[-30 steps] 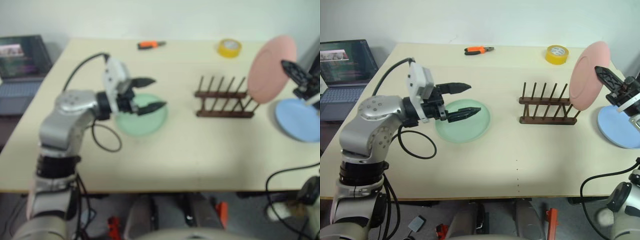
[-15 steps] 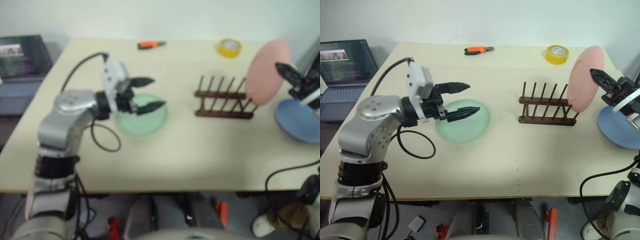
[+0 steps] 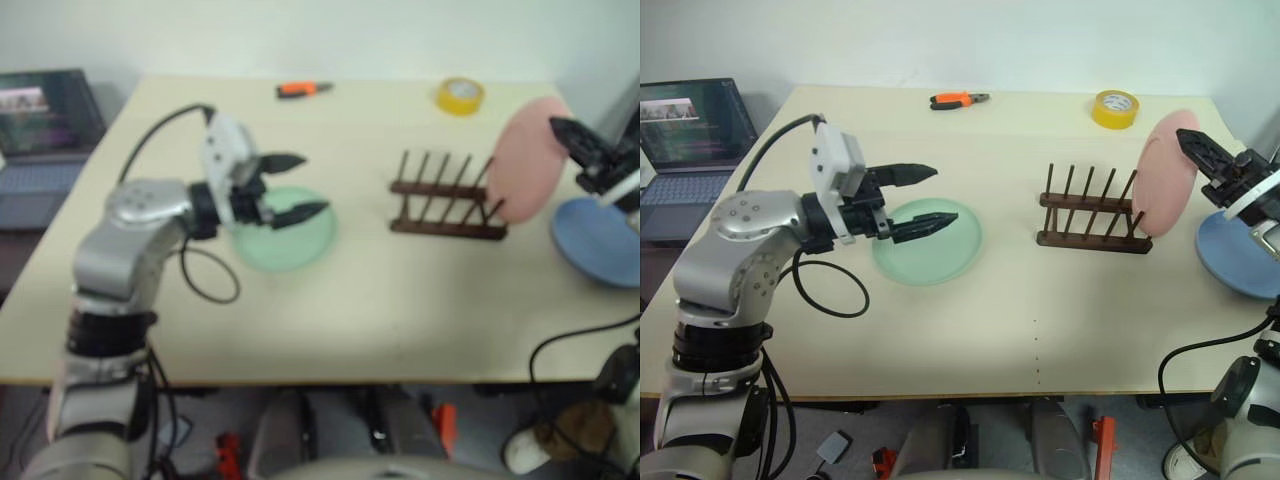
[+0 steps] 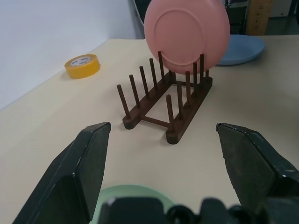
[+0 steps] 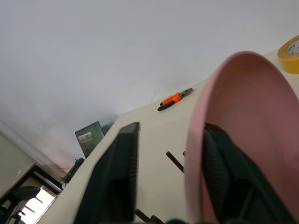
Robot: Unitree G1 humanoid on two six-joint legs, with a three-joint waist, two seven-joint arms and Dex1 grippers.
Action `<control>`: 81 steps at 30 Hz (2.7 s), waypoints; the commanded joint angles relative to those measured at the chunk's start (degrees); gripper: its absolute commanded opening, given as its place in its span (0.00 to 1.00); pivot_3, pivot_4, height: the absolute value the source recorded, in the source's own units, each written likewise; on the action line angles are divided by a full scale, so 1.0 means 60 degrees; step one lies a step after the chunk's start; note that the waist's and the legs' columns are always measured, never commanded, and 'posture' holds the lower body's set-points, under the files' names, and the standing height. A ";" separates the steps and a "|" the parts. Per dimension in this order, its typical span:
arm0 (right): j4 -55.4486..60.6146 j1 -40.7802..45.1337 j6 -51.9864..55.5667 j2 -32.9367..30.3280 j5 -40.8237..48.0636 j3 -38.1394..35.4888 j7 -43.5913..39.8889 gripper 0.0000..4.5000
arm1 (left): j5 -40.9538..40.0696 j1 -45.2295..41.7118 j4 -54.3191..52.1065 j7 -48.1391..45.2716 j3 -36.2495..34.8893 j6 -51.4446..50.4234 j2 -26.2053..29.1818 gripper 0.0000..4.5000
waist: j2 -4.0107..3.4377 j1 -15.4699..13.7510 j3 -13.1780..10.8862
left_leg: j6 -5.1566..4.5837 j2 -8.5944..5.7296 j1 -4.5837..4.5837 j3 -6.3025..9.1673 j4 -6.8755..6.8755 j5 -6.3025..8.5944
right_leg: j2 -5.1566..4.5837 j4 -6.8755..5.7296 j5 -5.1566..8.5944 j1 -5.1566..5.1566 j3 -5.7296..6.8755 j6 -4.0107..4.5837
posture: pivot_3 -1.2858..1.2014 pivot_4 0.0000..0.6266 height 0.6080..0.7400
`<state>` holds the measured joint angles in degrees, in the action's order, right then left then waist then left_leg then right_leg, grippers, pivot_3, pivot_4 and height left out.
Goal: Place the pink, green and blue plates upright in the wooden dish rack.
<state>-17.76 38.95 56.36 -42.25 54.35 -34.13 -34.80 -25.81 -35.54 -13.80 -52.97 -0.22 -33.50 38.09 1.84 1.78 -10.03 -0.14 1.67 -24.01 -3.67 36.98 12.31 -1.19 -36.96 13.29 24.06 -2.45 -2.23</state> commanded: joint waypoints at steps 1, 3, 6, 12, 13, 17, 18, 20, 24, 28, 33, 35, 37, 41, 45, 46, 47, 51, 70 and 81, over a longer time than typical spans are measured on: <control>0.0295 0.0217 -0.0436 -0.0298 -0.0172 -0.0118 0.0041 0.77 | 0.0035 -0.0134 -0.0280 0.0076 0.0001 0.0135 0.0033 0.89 | 0.0000 -0.0001 0.0000 | 0.0000 0.0001 0.0000 0.0001 -0.0001 0.0000 | 0.0000 0.0000 0.0000 0.0001 0.0001 0.0001 | 0.52 0.24 1.00; 0.0306 0.0217 -0.0654 -0.0319 -0.0420 -0.0088 0.0125 0.92 | 0.0057 -0.0158 -0.0251 0.0081 -0.0004 0.0150 0.0028 0.89 | 0.0000 -0.0002 0.0000 | 0.0000 0.0003 0.0000 0.0004 -0.0005 0.0000 | 0.0003 -0.0002 -0.0001 0.0002 0.0004 0.0006 | 0.52 0.24 1.00; 0.0332 0.0253 -0.0995 -0.0337 -0.0635 -0.0066 0.0062 0.99 | 0.0192 -0.0218 -0.0125 0.0178 0.0012 0.0213 -0.0001 0.89 | 0.0000 -0.0001 0.0000 | 0.0000 0.0006 0.0002 0.0007 -0.0005 0.0000 | 0.0006 -0.0004 0.0001 0.0003 0.0006 0.0007 | 0.52 0.24 1.00; 0.0673 0.0171 -0.1353 -0.0686 -0.0816 -0.0029 -0.0186 0.99 | 0.0355 -0.0479 0.0390 0.0367 -0.0112 0.0260 0.0004 0.89 | 0.0000 0.0000 0.0000 | 0.0001 0.0005 0.0005 0.0007 -0.0001 -0.0001 | 0.0006 -0.0010 0.0008 0.0001 0.0006 -0.0007 | 0.52 0.24 1.00; 0.0782 0.0127 -0.1375 -0.0778 -0.0850 -0.0003 -0.0234 0.99 | 0.0355 -0.0543 0.0501 0.0396 -0.0172 0.0224 0.0035 0.89 | 0.0000 0.0001 0.0000 | 0.0001 0.0005 0.0006 0.0007 -0.0001 -0.0001 | 0.0006 -0.0010 0.0009 0.0001 0.0005 -0.0008 | 0.52 0.24 1.00; 0.1207 -0.0046 -0.1354 -0.1144 -0.0924 0.0100 -0.0500 0.99 | 0.0449 -0.0746 0.0892 0.0520 -0.0249 0.0061 0.0227 0.89 | 0.0000 0.0008 0.0000 | 0.0001 0.0008 0.0006 0.0008 -0.0006 0.0000 | 0.0007 -0.0005 0.0010 0.0001 0.0007 -0.0008 | 0.52 0.24 1.00; 0.1419 -0.0113 -0.1353 -0.1257 -0.0951 0.0141 -0.0606 0.99 | 0.0466 -0.0774 0.0989 0.0537 -0.0281 0.0020 0.0294 0.89 | 0.0000 0.0013 0.0000 | 0.0001 0.0008 0.0006 0.0007 -0.0007 0.0000 | 0.0007 -0.0005 0.0010 0.0002 0.0007 -0.0008 | 0.52 0.24 1.00; 0.1759 -0.0226 -0.1324 -0.1462 -0.0969 0.0208 -0.0771 0.99 | 0.0516 -0.0784 0.1099 0.0578 -0.0287 -0.0014 0.0397 0.89 | 0.0000 0.0011 0.0000 | 0.0001 0.0011 0.0008 0.0007 -0.0009 0.0000 | 0.0007 -0.0005 0.0012 0.0002 0.0007 -0.0006 | 0.52 0.24 1.00; 0.2524 -0.0332 -0.1190 -0.1749 -0.0777 0.0394 -0.1204 0.99 | 0.0722 -0.0731 0.1350 0.0679 -0.0269 -0.0046 0.0630 0.89 | 0.0000 0.0012 0.0000 | 0.0001 0.0009 0.0008 0.0006 -0.0007 0.0000 | 0.0005 -0.0007 0.0012 0.0002 0.0006 -0.0006 | 0.52 0.24 1.00; 0.3589 -0.0554 -0.0817 -0.1802 -0.0334 0.0742 -0.1752 0.99 | 0.0892 -0.0717 0.1589 0.0796 -0.0329 -0.0064 0.0811 0.89 | 0.0000 0.0010 0.0000 | 0.0001 0.0015 0.0012 0.0009 -0.0007 0.0000 | 0.0007 -0.0010 0.0012 0.0001 0.0009 -0.0007 | 0.52 0.24 1.00; 0.4359 -0.0954 -0.0908 -0.1794 -0.0486 0.1296 -0.2138 0.99 | 0.1113 -0.0718 0.1898 0.0925 -0.0389 -0.0190 0.1066 0.89 | 0.0002 0.0003 0.0000 | 0.0001 0.0013 0.0008 0.0010 -0.0007 0.0000 | 0.0002 -0.0007 0.0013 0.0001 0.0011 -0.0006 | 0.52 0.24 1.00; 0.4458 -0.1050 -0.0961 -0.1792 -0.0576 0.1433 -0.2189 0.99 | 0.1070 -0.0665 0.1913 0.0868 -0.0417 -0.0285 0.1158 0.89 | 0.0002 0.0001 -0.0001 | 0.0001 0.0013 0.0007 0.0010 -0.0005 0.0000 | 0.0001 -0.0005 0.0013 0.0001 0.0011 -0.0006 | 0.52 0.24 1.00; 0.4594 -0.1093 -0.0908 -0.1748 -0.0521 0.1550 -0.2216 0.99 | 0.1066 -0.0532 0.1903 0.0804 -0.0462 -0.0374 0.1287 0.89 | 0.0002 0.0002 -0.0001 | 0.0001 0.0013 0.0007 0.0011 -0.0005 0.0000 | 0.0001 -0.0007 0.0013 0.0001 0.0013 -0.0006 | 0.52 0.24 1.00; 0.5210 -0.1410 -0.1023 -0.1787 -0.0778 0.2134 -0.2356 0.99 | 0.1202 -0.0278 0.2022 0.0909 -0.0558 -0.0513 0.1482 0.89 | 0.0002 0.0007 -0.0001 | 0.0002 0.0019 0.0010 0.0014 -0.0007 0.0000 | 0.0003 -0.0010 0.0016 0.0003 0.0017 0.0000 | 0.52 0.24 1.00; 0.5670 -0.1480 -0.1099 -0.1681 -0.0979 0.2699 -0.2331 0.99 | 0.1238 -0.0118 0.2020 0.0960 -0.0602 -0.0622 0.1533 0.89 | 0.0003 -0.0001 -0.0001 | 0.0002 0.0017 0.0009 0.0013 -0.0002 0.0000 | -0.0001 -0.0014 0.0016 0.0002 0.0016 -0.0001 | 0.52 0.24 1.00; 0.5704 -0.1445 -0.1088 -0.1645 -0.1002 0.2784 -0.2302 0.99 | 0.1242 -0.0107 0.2014 0.0973 -0.0595 -0.0649 0.1528 0.89 | 0.0004 -0.0003 0.0000 | 0.0002 0.0015 0.0009 0.0013 -0.0001 0.0000 | -0.0002 -0.0013 0.0016 0.0001 0.0016 -0.0001 | 0.52 0.24 1.00; 0.5760 -0.1431 -0.1096 -0.1634 -0.1084 0.2929 -0.2298 0.99 | 0.1259 -0.0089 0.2027 0.0998 -0.0584 -0.0686 0.1529 0.89 | 0.0004 -0.0004 0.0000 | 0.0002 0.0015 0.0009 0.0013 -0.0001 0.0000 | -0.0003 -0.0011 0.0016 0.0000 0.0017 -0.0002 | 0.52 0.24 1.00; 0.5879 -0.1503 -0.1224 -0.1723 -0.1336 0.3227 -0.2366 0.99 | 0.1255 0.0009 0.1985 0.1009 -0.0573 -0.0748 0.1540 0.89 | 0.0004 -0.0006 -0.0001 | 0.0002 0.0016 0.0009 0.0014 -0.0004 0.0000 | -0.0004 -0.0010 0.0016 0.0002 0.0019 0.0001 | 0.52 0.24 1.00; 0.7415 -0.1128 -0.1536 -0.0662 -0.2781 0.5655 -0.1695 0.99 | 0.1979 -0.0921 0.5034 0.2470 -0.0133 -0.2214 -0.0071 0.89 | 0.0026 -0.0029 0.0007 | 0.0004 0.0011 -0.0008 0.0025 -0.0003 0.0000 | -0.0010 -0.0007 -0.0006 0.0008 0.0035 0.0041 | 0.52 0.24 1.00; 0.7520 -0.1294 -0.1549 -0.0708 -0.3014 0.5694 -0.1690 0.99 | 0.2179 -0.0809 0.5597 0.2808 -0.0195 -0.2171 -0.0275 0.89 | 0.0027 -0.0015 0.0007 | 0.0004 0.0014 0.0001 0.0029 0.0000 -0.0001 | -0.0004 -0.0022 -0.0006 0.0007 0.0035 0.0043 | 0.52 0.24 1.00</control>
<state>25.21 30.85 48.11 -46.16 36.71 1.17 -44.93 -13.06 -40.08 20.56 -36.56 -0.31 -47.05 36.27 2.00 1.69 -9.98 -0.11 1.76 -24.01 -3.49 36.98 12.31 -1.21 -37.09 13.25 24.10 -2.24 -1.97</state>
